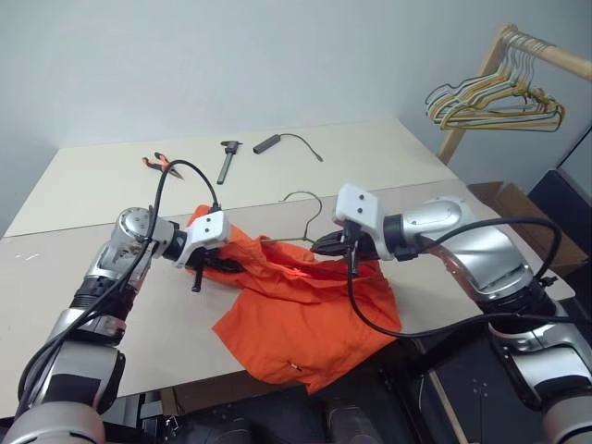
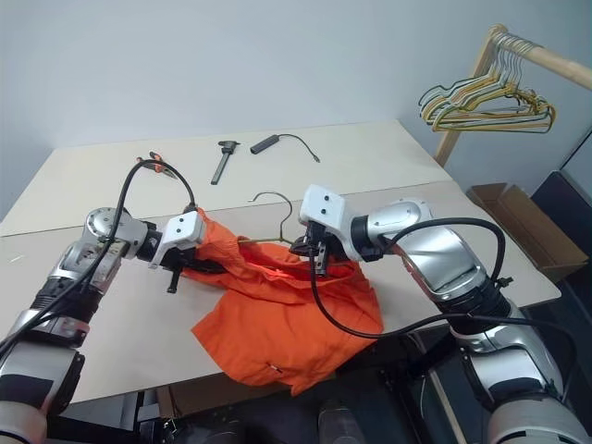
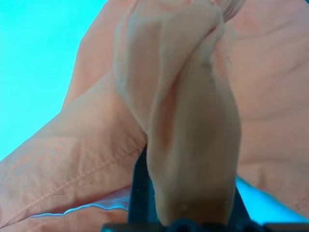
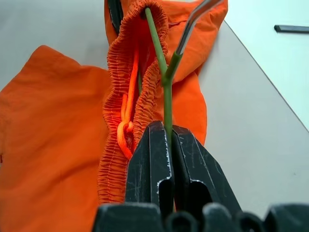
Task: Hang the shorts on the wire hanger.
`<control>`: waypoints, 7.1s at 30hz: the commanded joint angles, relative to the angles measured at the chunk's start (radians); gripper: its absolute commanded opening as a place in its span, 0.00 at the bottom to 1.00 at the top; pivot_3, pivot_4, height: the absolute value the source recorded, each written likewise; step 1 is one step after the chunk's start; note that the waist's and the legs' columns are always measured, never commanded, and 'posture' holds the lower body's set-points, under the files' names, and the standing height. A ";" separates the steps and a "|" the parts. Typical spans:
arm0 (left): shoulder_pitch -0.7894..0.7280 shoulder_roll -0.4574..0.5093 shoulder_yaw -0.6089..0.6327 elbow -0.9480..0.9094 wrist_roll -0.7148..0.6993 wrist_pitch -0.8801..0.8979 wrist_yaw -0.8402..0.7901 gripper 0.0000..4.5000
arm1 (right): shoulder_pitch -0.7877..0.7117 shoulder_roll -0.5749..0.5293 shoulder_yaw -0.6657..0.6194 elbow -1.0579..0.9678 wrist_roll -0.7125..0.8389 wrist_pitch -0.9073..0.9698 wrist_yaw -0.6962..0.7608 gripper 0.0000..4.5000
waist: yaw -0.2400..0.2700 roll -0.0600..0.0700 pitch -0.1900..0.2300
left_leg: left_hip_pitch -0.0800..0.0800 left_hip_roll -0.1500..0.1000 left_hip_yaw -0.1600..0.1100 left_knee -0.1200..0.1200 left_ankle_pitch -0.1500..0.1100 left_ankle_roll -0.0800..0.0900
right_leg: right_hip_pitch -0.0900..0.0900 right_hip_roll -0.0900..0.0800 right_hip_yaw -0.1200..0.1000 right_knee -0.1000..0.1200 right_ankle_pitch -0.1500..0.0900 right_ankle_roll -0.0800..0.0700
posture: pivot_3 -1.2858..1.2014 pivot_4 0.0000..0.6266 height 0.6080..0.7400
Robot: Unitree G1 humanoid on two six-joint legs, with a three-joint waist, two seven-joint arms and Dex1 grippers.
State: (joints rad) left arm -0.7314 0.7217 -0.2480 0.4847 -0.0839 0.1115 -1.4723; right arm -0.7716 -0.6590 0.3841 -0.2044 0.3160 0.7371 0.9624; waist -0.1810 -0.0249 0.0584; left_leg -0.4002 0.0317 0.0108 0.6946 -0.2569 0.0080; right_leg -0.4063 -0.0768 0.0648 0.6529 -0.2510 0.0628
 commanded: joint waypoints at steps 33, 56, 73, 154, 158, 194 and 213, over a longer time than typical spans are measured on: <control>-0.124 0.021 0.100 0.258 0.073 -0.231 0.108 0.00 | 0.123 -0.036 -0.168 -0.016 -0.004 -0.099 0.071 0.00 | 0.028 0.000 0.000 | 0.000 0.000 0.005 0.000 0.000 0.000 | 0.000 0.000 0.000 -0.001 0.000 0.000 | 0.47 0.04 1.00; -0.100 0.096 0.168 0.197 0.026 -0.135 0.112 0.00 | 0.264 -0.034 -0.155 0.032 -0.179 -0.311 -0.058 0.00 | 0.042 0.000 0.000 | 0.000 0.000 0.007 0.000 0.000 0.000 | 0.001 0.000 0.000 -0.001 0.000 0.000 | 0.48 0.00 1.00; -0.029 0.034 0.161 0.116 0.017 -0.132 0.126 0.00 | 0.083 -0.017 -0.163 -0.022 -0.051 -0.129 0.082 0.00 | 0.061 -0.001 0.000 | 0.000 0.000 0.008 0.000 0.000 0.000 | 0.001 0.000 -0.001 -0.001 0.000 0.000 | 0.48 0.00 1.00; -0.263 -0.153 0.081 0.245 0.019 -0.057 0.026 0.00 | 0.310 -0.112 -0.265 0.110 -0.158 -0.203 -0.020 0.99 | -0.003 0.000 -0.004 | 0.000 0.000 0.007 0.000 0.000 0.000 | 0.002 0.001 0.000 -0.003 0.000 0.000 | 0.45 0.00 1.00; -0.259 -0.148 0.087 0.236 0.014 -0.050 0.025 0.00 | 0.232 -0.047 -0.209 0.231 -0.197 -0.227 -0.034 0.99 | -0.001 0.000 -0.004 | 0.000 0.000 0.006 0.000 0.000 0.000 | 0.002 0.001 0.000 -0.003 0.000 0.000 | 0.46 0.00 1.00; -0.219 -0.160 0.115 0.167 -0.033 -0.019 0.043 0.00 | 0.125 0.022 -0.173 0.398 -0.184 -0.231 0.180 0.02 | 0.001 0.001 -0.004 | 0.000 -0.001 -0.002 0.000 0.000 0.000 | 0.002 0.000 -0.001 -0.002 0.001 0.000 | 0.46 0.00 1.00; -0.185 -0.225 0.424 -0.199 -0.373 0.322 0.371 1.00 | 0.549 -0.084 -0.744 -0.197 0.046 0.542 -0.170 0.02 | 0.005 0.001 -0.005 | 0.000 -0.001 -0.004 0.001 0.000 0.000 | 0.003 -0.001 -0.001 -0.003 0.001 0.000 | 0.43 0.02 1.00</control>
State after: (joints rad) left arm -0.9253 0.5092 0.1587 0.3793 -0.3977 0.3745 -1.1394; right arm -0.2124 -0.7463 -0.2578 -0.3365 0.3396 1.1929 0.8497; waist -0.1762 -0.0236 0.0538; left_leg -0.4006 0.0309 0.0068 0.6950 -0.2570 0.0078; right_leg -0.4035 -0.0778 0.0634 0.6501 -0.2502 0.0632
